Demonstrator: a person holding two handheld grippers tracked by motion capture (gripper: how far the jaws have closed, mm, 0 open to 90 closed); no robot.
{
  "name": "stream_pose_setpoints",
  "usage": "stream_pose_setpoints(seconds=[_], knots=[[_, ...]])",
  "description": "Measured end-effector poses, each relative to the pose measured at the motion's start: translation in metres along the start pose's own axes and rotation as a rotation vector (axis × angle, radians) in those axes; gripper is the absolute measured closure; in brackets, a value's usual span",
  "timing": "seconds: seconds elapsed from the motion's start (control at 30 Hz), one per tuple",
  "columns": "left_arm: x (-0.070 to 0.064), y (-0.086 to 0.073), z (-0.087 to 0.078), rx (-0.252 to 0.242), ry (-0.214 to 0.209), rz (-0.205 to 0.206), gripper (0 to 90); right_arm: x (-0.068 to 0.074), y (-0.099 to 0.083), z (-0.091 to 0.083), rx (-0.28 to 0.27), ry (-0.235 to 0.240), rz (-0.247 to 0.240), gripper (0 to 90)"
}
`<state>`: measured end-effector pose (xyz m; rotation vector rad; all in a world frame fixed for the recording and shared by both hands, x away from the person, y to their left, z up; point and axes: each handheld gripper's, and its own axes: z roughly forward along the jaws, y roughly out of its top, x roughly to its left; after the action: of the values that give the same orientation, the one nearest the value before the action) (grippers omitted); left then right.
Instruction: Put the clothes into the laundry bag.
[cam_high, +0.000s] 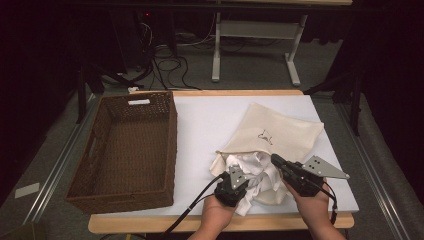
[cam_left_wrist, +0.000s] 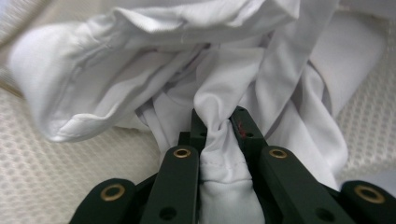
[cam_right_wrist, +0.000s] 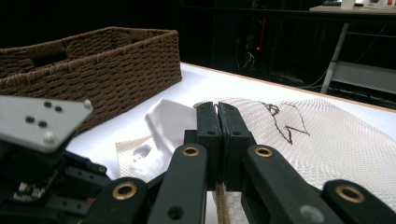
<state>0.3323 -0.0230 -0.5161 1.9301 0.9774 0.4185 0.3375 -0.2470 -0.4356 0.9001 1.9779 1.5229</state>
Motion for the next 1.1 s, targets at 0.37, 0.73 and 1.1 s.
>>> stream_pose_setpoints(seconds=[0.37,0.73,1.1], knots=[[0.004,0.014,-0.002,-0.118,0.013,-0.062,81.9,0.001,0.001,0.000,-0.004,0.004,0.005,89.6],[0.005,0.033,0.026,-0.133,0.092,-0.079,81.9,0.002,0.003,0.000,-0.011,0.010,0.000,89.6],[0.007,0.039,0.040,-0.138,0.099,-0.068,65.4,0.000,0.002,-0.001,-0.015,0.018,0.004,89.5]])
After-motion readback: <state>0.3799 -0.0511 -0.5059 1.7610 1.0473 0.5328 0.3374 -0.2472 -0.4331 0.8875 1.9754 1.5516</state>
